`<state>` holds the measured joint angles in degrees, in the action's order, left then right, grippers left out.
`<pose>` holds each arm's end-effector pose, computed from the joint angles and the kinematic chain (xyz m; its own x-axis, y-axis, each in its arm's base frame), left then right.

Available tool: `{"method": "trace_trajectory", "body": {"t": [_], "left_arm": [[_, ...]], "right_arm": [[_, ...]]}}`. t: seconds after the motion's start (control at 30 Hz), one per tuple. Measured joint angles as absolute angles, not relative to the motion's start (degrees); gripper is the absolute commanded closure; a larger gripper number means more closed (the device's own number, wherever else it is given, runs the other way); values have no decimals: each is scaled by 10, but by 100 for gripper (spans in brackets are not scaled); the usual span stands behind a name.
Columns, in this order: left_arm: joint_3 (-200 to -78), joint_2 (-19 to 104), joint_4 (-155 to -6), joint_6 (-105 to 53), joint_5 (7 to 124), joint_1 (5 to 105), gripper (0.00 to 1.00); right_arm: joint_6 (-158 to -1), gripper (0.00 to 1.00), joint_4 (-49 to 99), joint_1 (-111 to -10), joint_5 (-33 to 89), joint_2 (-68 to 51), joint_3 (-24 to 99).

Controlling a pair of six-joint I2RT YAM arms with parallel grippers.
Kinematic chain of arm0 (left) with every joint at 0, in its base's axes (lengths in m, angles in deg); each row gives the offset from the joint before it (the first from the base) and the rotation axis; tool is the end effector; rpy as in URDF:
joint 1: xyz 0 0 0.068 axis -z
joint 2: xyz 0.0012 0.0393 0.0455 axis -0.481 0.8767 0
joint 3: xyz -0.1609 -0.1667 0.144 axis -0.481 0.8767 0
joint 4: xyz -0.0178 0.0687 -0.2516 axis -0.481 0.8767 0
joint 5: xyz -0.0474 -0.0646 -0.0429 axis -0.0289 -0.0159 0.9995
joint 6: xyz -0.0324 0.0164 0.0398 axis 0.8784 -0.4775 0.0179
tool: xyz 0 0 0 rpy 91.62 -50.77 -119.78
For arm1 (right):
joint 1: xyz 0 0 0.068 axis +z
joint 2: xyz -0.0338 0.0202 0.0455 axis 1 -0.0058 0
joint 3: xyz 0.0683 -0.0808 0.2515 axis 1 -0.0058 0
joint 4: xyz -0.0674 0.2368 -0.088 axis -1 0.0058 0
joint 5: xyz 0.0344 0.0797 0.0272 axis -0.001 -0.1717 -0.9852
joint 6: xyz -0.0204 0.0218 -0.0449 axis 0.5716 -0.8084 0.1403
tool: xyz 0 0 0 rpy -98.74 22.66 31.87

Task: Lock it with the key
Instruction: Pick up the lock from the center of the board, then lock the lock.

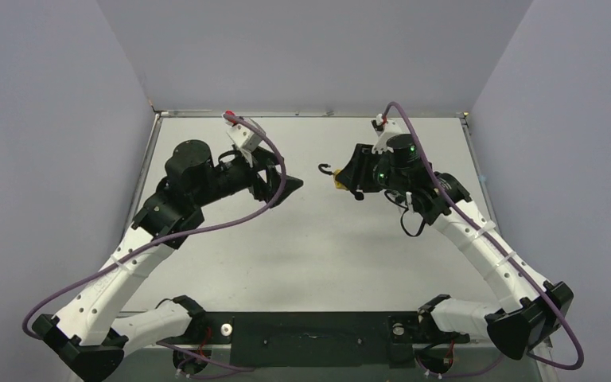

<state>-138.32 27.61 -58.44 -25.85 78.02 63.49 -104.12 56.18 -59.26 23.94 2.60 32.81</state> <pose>0.1785 -0.1389 0.4322 -0.2928 -0.0293 -0.9557 0.7771 0.5751 -0.2557 0.2256 0.1405 0.3708 -0.7088 0.1746 -0.6835 -0.3195 0.7844 0.5317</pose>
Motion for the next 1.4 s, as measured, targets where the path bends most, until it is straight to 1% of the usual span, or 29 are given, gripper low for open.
{"method": "trace_trajectory", "body": {"t": [0.1,0.23,0.63,1.0,1.1,1.4], "left_arm": [[-1380,260,-634,-298,811,670,27],[-1373,257,-662,-335,840,701,28],[-1365,263,-663,-398,856,719,30],[-1365,266,-663,-401,861,722,45],[-1364,266,-663,-399,861,722,52],[-1353,266,-661,-394,854,722,64]], "right_arm": [[-1041,100,578,-577,189,37,339],[-1041,100,592,-557,147,58,360],[-1035,100,619,-517,121,78,411],[-1028,100,652,-503,128,75,458],[-1024,100,659,-502,131,73,462],[-1019,100,683,-499,139,67,466]]}}
